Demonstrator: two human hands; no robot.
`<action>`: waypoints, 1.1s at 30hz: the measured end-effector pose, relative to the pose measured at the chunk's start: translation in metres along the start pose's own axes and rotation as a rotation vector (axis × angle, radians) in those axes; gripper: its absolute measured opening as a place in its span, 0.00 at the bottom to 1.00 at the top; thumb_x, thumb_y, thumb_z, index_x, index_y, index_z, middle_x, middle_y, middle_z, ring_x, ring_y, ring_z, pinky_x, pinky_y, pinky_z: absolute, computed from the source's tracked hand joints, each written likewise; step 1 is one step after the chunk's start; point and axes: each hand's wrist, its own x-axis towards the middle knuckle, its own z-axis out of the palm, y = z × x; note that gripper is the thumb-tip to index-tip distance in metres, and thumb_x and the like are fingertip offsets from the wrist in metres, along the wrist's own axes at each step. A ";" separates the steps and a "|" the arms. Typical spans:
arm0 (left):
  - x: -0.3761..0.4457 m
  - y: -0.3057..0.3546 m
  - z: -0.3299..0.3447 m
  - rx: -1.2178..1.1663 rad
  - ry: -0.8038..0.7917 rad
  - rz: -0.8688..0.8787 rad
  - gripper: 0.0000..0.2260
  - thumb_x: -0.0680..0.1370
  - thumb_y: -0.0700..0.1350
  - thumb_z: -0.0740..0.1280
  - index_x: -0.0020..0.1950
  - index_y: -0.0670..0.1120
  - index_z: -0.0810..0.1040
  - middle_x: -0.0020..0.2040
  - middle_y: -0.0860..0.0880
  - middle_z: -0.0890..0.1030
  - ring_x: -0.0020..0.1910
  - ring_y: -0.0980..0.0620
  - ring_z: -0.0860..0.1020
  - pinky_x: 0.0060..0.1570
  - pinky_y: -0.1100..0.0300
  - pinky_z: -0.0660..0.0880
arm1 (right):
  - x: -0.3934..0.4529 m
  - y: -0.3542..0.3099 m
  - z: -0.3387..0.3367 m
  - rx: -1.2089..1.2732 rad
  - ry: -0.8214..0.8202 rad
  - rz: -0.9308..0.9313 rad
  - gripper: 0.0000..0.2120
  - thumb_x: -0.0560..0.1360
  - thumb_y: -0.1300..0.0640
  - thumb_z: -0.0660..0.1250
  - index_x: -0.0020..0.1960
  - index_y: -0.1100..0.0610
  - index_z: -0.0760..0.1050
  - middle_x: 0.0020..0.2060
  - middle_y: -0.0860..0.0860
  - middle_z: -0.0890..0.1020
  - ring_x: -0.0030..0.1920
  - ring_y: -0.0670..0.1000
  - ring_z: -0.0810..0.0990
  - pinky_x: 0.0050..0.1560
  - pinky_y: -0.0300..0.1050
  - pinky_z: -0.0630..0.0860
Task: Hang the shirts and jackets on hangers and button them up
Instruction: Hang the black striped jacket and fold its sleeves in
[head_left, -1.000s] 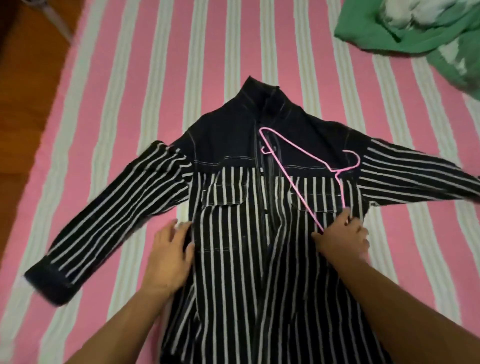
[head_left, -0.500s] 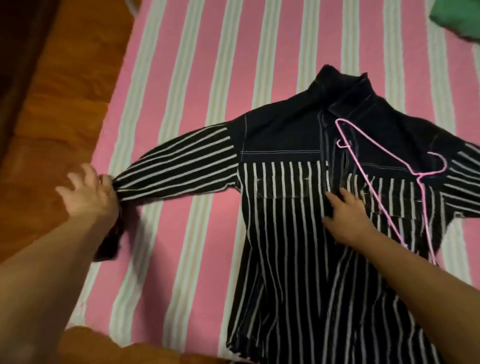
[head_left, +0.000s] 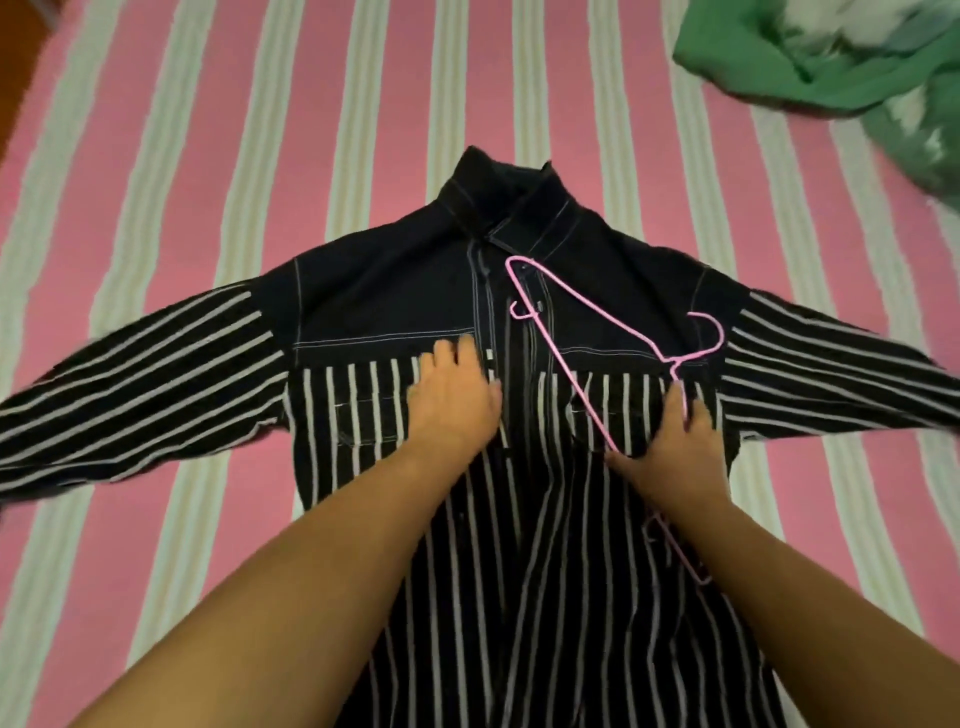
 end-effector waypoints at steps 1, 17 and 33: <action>0.012 0.004 0.006 0.021 0.009 -0.078 0.32 0.81 0.57 0.64 0.79 0.45 0.58 0.72 0.42 0.65 0.70 0.41 0.67 0.62 0.42 0.74 | 0.003 0.005 0.002 0.032 -0.001 -0.001 0.58 0.68 0.41 0.78 0.82 0.54 0.41 0.79 0.61 0.53 0.78 0.63 0.55 0.76 0.59 0.57; -0.013 0.011 -0.110 -0.262 0.252 -0.149 0.20 0.82 0.48 0.56 0.32 0.43 0.73 0.37 0.48 0.75 0.39 0.46 0.73 0.42 0.53 0.64 | 0.026 0.004 -0.059 -0.143 0.196 -0.476 0.53 0.65 0.52 0.80 0.81 0.55 0.53 0.76 0.57 0.63 0.71 0.61 0.66 0.70 0.64 0.68; 0.117 -0.075 -0.105 0.103 0.217 0.249 0.24 0.84 0.51 0.59 0.81 0.50 0.62 0.77 0.41 0.66 0.75 0.39 0.65 0.75 0.45 0.63 | 0.120 -0.145 -0.025 -0.167 0.027 -0.748 0.59 0.66 0.43 0.80 0.82 0.54 0.44 0.77 0.51 0.58 0.72 0.55 0.64 0.72 0.58 0.67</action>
